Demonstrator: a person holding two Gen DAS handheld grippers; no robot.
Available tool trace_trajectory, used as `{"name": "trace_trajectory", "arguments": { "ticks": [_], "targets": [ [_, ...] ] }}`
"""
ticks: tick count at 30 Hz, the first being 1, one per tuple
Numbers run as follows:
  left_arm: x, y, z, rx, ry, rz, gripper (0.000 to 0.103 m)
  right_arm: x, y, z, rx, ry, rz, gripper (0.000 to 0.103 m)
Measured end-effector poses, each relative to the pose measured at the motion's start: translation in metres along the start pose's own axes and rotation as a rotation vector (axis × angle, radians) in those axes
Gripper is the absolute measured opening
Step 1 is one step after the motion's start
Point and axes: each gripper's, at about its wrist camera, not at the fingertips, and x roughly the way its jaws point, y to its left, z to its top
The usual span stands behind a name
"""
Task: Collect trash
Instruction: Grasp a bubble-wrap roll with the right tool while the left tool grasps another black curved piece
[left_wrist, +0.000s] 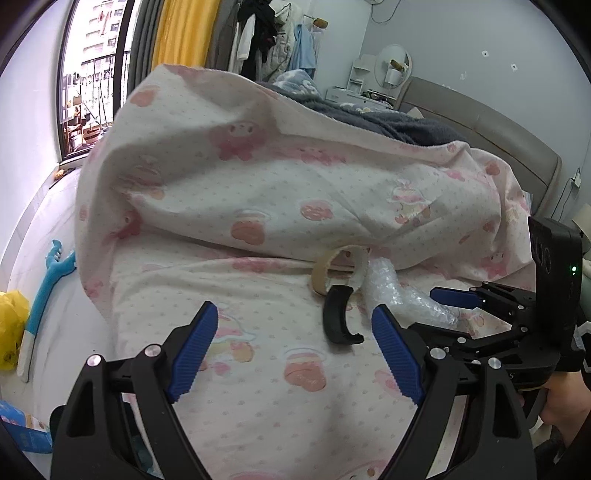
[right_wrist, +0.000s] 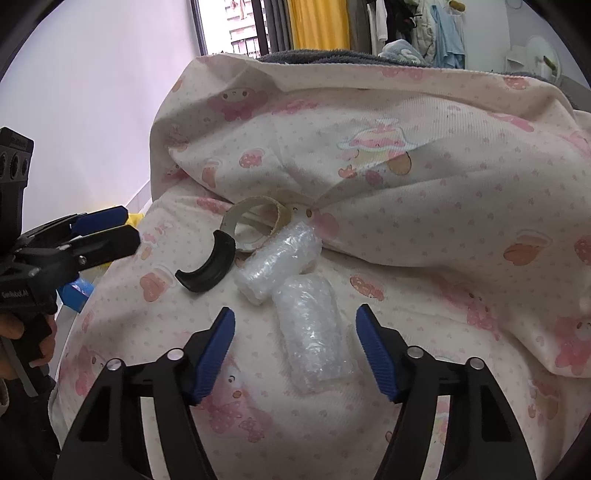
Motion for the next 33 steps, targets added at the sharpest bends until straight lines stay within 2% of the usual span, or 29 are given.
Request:
{"name": "trace_trajectory", "arguments": {
  "ticks": [4,6,9,16,20,33],
  "targets": [
    [0.008,-0.008,-0.002,0.007,0.014,-0.012,0.087,0.007,-0.005,-0.003,0.01,0.04,-0.015,0.054],
    [0.012,-0.013,-0.004,0.009,0.028,-0.025,0.086,0.012,-0.008,-0.006,0.019,0.067,-0.019,0.042],
    [0.019,-0.019,-0.006,0.014,0.051,-0.036,0.085,0.009,-0.012,-0.008,0.026,0.067,-0.017,0.033],
    [0.03,-0.025,-0.006,0.009,0.07,-0.033,0.073,-0.011,-0.029,-0.013,0.075,0.016,0.008,0.033],
    [0.041,-0.028,-0.008,0.011,0.103,-0.018,0.058,-0.025,-0.034,-0.015,0.078,-0.017,0.029,0.033],
    [0.065,-0.036,-0.004,0.01,0.13,-0.004,0.042,-0.039,-0.043,-0.02,0.086,-0.025,0.06,0.033]
  ]
}}
